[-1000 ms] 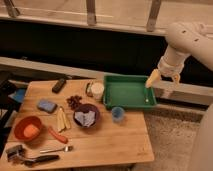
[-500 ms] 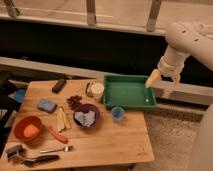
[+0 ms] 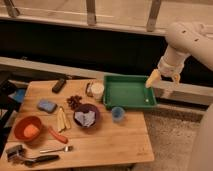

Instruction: Place banana in tray

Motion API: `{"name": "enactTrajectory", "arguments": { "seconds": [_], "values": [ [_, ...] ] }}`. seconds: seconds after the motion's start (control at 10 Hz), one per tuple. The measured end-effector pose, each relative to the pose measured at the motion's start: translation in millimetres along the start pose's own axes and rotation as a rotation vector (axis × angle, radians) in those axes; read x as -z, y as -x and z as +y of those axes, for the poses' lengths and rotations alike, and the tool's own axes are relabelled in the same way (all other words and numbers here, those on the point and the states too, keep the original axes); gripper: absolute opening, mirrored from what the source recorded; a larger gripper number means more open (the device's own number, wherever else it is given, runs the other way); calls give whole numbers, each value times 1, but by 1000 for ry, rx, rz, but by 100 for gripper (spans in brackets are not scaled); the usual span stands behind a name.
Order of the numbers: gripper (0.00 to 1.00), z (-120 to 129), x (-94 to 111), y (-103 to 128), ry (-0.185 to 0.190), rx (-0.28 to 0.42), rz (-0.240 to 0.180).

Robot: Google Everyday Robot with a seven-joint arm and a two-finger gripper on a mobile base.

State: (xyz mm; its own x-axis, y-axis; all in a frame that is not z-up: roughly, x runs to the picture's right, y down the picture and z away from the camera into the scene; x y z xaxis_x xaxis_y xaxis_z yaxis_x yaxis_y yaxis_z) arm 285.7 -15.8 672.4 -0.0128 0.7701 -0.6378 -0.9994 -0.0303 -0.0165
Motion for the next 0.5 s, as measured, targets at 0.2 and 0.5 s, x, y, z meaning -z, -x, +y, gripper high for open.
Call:
{"name": "enactTrajectory", "arguments": {
  "seconds": [0.2,0.5],
  "values": [
    [80,0,0,0,4,5,-1],
    [80,25,-2,13,32,70,-41]
  ]
}}
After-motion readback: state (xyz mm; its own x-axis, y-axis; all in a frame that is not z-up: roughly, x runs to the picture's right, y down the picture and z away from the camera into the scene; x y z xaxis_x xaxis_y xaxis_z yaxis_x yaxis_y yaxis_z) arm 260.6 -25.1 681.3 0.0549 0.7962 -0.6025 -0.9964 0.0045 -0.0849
